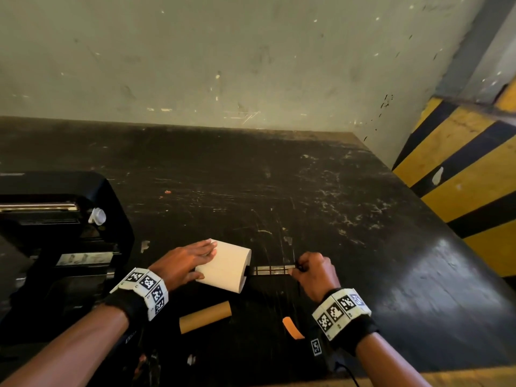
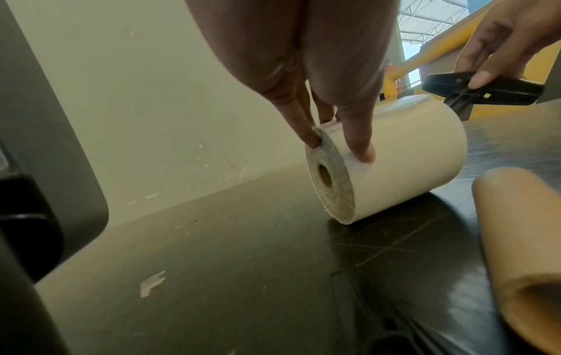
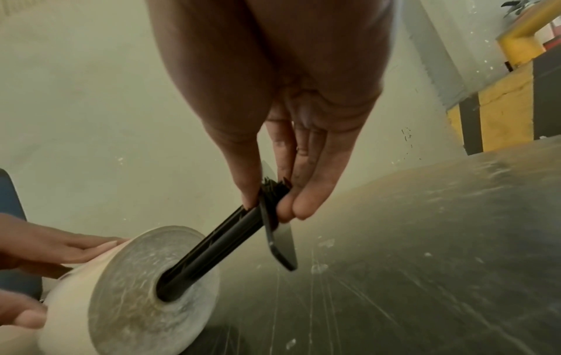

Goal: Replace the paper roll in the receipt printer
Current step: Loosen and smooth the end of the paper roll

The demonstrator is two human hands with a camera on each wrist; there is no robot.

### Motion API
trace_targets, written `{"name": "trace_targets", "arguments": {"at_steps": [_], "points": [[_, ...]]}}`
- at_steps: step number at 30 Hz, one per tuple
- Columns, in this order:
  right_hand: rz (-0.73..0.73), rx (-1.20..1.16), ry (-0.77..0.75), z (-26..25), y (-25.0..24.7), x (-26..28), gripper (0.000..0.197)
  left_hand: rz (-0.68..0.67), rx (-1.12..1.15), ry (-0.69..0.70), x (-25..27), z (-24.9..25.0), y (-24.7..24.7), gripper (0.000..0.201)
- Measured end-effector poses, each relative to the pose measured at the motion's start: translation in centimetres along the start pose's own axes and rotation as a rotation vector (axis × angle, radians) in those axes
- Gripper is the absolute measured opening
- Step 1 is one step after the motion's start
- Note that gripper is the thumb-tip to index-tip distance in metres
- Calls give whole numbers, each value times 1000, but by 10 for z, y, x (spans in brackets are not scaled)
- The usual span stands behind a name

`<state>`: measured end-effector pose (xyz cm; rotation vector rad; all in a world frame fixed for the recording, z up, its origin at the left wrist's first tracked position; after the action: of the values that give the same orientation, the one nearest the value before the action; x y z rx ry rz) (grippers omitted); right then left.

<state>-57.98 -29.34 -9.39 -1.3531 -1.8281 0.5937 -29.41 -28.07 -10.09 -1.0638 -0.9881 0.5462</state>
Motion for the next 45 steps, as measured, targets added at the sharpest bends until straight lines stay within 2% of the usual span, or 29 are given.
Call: {"name": "trace_targets", "arguments": {"at_steps": [8, 14, 17, 21, 25, 28, 32, 34, 41, 45], "points": [[-153, -163, -7, 1, 32, -14, 11, 33, 19, -30, 0, 1, 1, 64], [-218, -97, -42, -24, 42, -33, 18, 99, 98, -76, -3, -3, 12, 65], [-308, -46, -104, -41, 55, -42, 26, 137, 186, -85, -3, -7, 13, 66], [-294, -7, -190, -59, 64, -51, 23, 93, 415, -108, -3, -11, 17, 67], [-298, -21, -270, -71, 66, -54, 18, 62, 553, -61, -3, -10, 15, 66], [-307, -103, -302, -71, 67, -56, 32, 53, 540, -104, -4, -12, 11, 64], [-396, -201, -294, -67, 73, -58, 76, 41, 522, -168, -7, -8, 8, 63], [-437, -156, -280, -68, 73, -57, 84, 50, 521, -179, -7, -2, 9, 63], [-512, -128, -287, -72, 71, -40, 70, 33, 479, -205, -3, 6, 16, 68], [-442, -72, -308, -76, 65, -35, 70, 97, 486, -200, -1, 4, 16, 68]]}}
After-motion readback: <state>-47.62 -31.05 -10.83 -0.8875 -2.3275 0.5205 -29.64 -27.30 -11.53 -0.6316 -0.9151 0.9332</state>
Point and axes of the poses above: each hand's wrist, its own x-axis away from the middle knuckle, its own y-axis out of the palm, z = x × y, the point moved 7 cm from there along -x, towards the middle knuckle, and after that the axes turned 15 degrees about -z, right-handed, at the moved point
